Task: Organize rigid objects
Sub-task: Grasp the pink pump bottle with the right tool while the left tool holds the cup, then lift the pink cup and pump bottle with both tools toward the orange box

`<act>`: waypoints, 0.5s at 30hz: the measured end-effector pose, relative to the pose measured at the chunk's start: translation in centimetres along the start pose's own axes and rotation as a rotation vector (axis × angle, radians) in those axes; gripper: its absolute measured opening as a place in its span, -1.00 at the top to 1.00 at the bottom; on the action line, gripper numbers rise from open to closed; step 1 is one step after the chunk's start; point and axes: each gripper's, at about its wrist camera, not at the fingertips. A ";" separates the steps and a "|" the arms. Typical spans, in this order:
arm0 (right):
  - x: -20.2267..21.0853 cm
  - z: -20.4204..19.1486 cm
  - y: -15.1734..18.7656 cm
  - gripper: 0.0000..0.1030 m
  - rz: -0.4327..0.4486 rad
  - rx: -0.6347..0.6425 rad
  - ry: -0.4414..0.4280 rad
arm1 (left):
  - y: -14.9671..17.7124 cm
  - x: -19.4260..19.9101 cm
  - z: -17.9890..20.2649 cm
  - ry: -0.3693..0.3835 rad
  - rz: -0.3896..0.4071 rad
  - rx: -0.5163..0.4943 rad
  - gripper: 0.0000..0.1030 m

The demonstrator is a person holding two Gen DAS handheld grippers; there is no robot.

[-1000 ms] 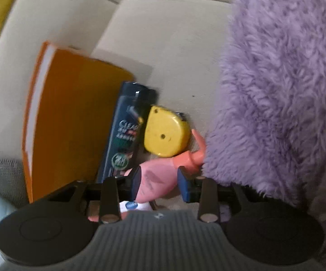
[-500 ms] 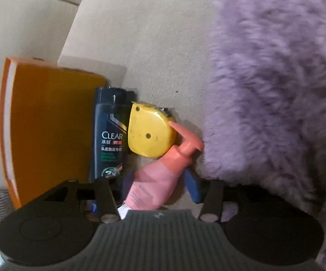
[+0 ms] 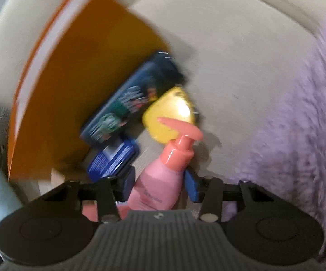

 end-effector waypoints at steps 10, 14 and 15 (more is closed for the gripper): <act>1.8 -1.0 4.4 0.20 0.231 0.744 0.140 | 0.5 0.7 0.4 -0.005 0.000 -0.016 -0.19; 1.9 0.6 4.6 0.16 0.194 0.743 0.110 | 0.9 0.9 0.4 -0.008 0.001 -0.021 -0.19; 1.6 0.5 4.8 0.16 0.181 0.731 0.101 | 1.0 1.0 0.5 -0.010 -0.002 -0.023 -0.19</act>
Point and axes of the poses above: each gripper's, at about its wrist camera, not at the fingertips, and x roughly against the way its jaws point, z to its right, y to its underside, and after that the axes turned 9 degrees about y, right-handed
